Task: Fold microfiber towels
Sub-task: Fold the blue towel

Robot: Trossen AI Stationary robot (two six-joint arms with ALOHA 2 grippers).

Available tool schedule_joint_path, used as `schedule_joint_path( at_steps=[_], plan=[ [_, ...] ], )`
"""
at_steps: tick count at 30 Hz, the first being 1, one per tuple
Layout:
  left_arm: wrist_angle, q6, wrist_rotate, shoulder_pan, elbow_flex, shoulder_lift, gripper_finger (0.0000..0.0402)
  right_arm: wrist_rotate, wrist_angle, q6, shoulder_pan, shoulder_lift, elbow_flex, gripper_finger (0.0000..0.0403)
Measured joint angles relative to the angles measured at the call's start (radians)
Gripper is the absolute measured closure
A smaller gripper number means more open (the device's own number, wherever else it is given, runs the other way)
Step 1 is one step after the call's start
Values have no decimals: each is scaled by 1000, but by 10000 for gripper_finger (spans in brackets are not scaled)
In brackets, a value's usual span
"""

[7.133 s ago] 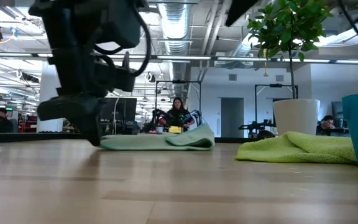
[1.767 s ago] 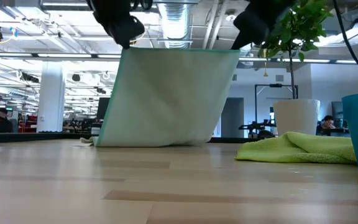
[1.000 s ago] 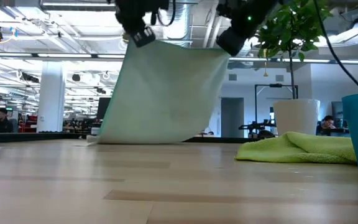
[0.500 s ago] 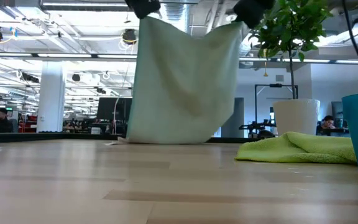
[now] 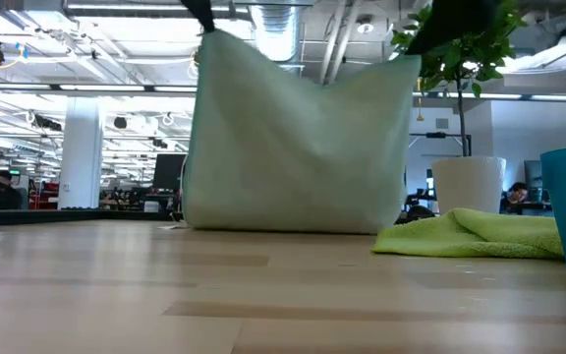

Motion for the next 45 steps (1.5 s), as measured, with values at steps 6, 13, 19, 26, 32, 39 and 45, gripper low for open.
schedule_joint_path(
  at_steps=[6, 13, 19, 26, 32, 39, 45],
  plan=[
    [49, -75, 87, -43, -113, 0, 401, -159, 4, 100, 52, 8, -32, 401],
    [209, -68, 204, -79, -259, 0, 401, -275, 2, 171, 95, 43, -36, 401],
    [379, -81, 339, -108, -384, 1, 401, -375, 2, 216, 108, 116, -35, 399],
    [453, -142, 368, -119, -444, 1, 401, -386, 2, 244, 98, 219, -35, 399],
    [499, -165, 316, -103, -489, 0, 401, -314, 2, 261, 44, 279, -35, 397],
    [512, -165, 241, -54, -557, 0, 401, -242, -24, 252, -61, 323, -35, 397],
    [523, -163, 175, 34, -602, 0, 401, -160, -3, 199, -179, 328, -35, 397]
  ],
)
